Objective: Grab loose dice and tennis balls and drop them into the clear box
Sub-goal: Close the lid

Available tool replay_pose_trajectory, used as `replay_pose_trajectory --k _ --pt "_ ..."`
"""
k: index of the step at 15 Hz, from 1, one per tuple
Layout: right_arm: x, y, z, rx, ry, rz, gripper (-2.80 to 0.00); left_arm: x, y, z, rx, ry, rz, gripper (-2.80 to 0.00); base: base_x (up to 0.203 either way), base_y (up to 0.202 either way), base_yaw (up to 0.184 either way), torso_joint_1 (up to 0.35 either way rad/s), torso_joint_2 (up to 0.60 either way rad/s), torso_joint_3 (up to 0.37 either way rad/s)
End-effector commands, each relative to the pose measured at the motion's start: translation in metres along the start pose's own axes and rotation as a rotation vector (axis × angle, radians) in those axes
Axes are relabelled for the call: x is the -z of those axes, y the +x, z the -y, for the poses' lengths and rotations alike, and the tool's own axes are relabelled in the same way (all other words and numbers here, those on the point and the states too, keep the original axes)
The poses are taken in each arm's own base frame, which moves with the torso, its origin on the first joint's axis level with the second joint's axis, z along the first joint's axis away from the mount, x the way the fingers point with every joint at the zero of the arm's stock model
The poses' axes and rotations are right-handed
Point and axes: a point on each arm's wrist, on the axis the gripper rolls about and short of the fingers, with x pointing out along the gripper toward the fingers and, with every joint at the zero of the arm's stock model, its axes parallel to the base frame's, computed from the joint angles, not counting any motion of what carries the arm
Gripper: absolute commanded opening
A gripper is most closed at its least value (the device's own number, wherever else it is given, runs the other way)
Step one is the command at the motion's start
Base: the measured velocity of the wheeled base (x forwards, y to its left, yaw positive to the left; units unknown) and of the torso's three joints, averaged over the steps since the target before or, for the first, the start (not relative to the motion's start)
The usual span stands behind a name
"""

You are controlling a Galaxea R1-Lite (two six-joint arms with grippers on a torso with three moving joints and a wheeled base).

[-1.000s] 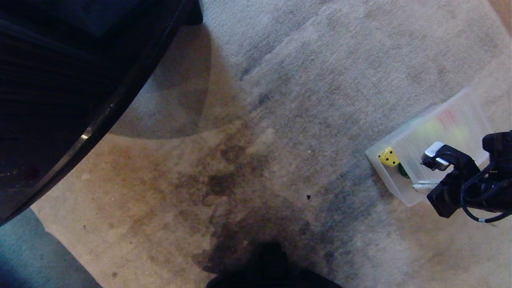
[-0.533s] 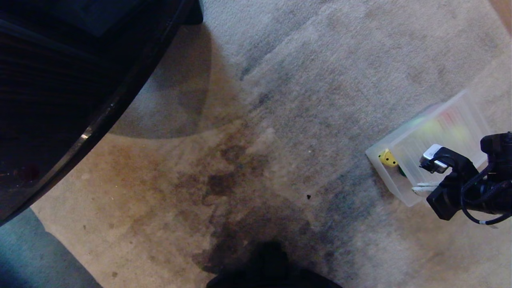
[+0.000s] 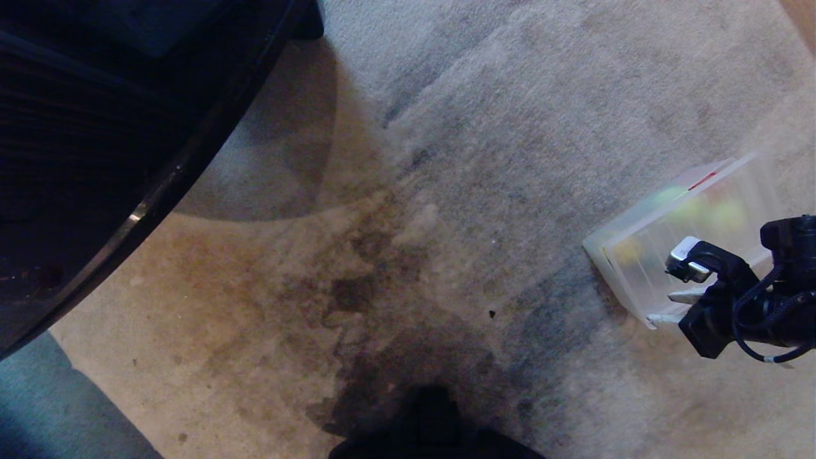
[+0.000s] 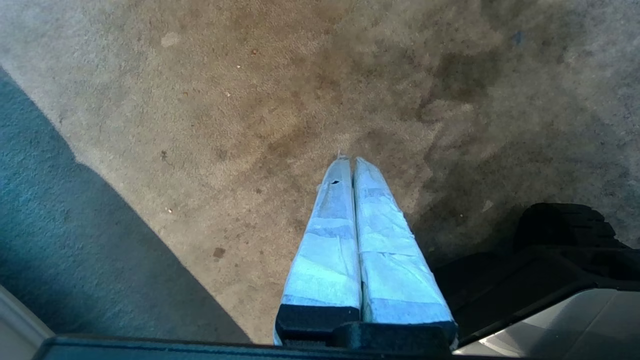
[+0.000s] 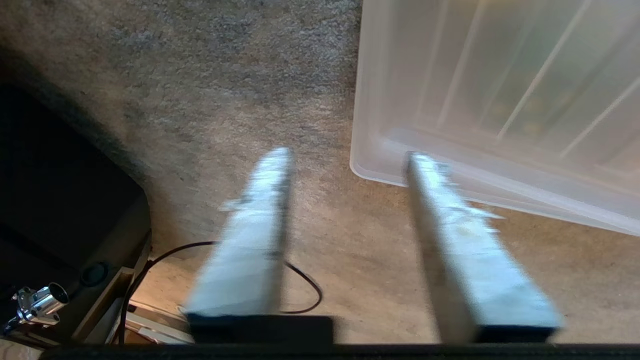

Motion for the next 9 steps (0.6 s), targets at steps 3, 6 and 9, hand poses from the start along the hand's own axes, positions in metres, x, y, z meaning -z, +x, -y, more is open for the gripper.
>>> replay_pose_trajectory --k 3,6,9 --pt "-0.005 -0.005 0.003 0.003 0.0 0.04 0.0 0.0 0.0 0.0 0.0 0.0 0.0 -2.8 0.0 0.0 0.0 0.0 0.0 0.0" --pt "-0.009 -0.01 0.006 0.019 0.049 0.063 0.0 0.0 0.0 0.0 0.0 0.0 0.0 -2.8 0.0 0.0 0.0 0.0 0.0 0.0" --pt "-0.012 -0.017 0.014 0.055 0.184 0.087 0.0 0.0 0.0 0.0 0.0 0.0 -0.003 -2.8 0.0 0.0 0.0 0.0 0.0 0.0"
